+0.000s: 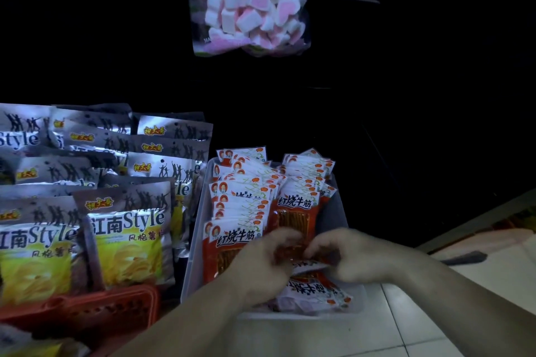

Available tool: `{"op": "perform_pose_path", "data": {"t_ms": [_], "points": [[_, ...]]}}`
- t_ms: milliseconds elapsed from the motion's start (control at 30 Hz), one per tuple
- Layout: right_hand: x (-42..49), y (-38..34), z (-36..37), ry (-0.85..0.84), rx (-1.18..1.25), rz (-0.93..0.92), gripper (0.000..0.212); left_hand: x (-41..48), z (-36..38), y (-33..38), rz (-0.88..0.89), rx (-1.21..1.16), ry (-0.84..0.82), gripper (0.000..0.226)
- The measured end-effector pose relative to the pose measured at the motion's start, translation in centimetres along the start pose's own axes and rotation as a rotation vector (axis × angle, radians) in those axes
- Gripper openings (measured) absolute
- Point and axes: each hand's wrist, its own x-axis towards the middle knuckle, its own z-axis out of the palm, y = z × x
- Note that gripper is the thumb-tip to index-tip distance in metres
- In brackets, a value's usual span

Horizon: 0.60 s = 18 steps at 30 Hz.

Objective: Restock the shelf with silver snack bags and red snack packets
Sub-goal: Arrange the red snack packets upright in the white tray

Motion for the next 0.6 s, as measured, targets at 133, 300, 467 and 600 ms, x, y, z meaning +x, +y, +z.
{"op": "perform_pose_path", "data": {"t_ms": [133, 300, 467, 600], "points": [[-0.2, -1.5, -1.1, 0.102, 0.158, -0.023, 0.02, -0.3, 1.0, -0.4, -0.016, 0.058, -0.085, 0.037], [2.7, -0.9, -1.7, 0.708, 0.001, -0.114, 0.023, -0.1, -0.2, -0.5, -0.003, 0.086, 0.093, 0.038], [5.5, -1.7, -1.1, 0.638, -0.312, 0.008, 0.063, 0.9, -1.8, 0.0, -0.049, 0.057, 0.173, 0.05], [6.8, -1.6, -0.4, 0.69, -0.419, 0.077, 0.044, 0.7, -2.1, 0.5, -0.059, 0.089, 0.132, 0.06]]}}
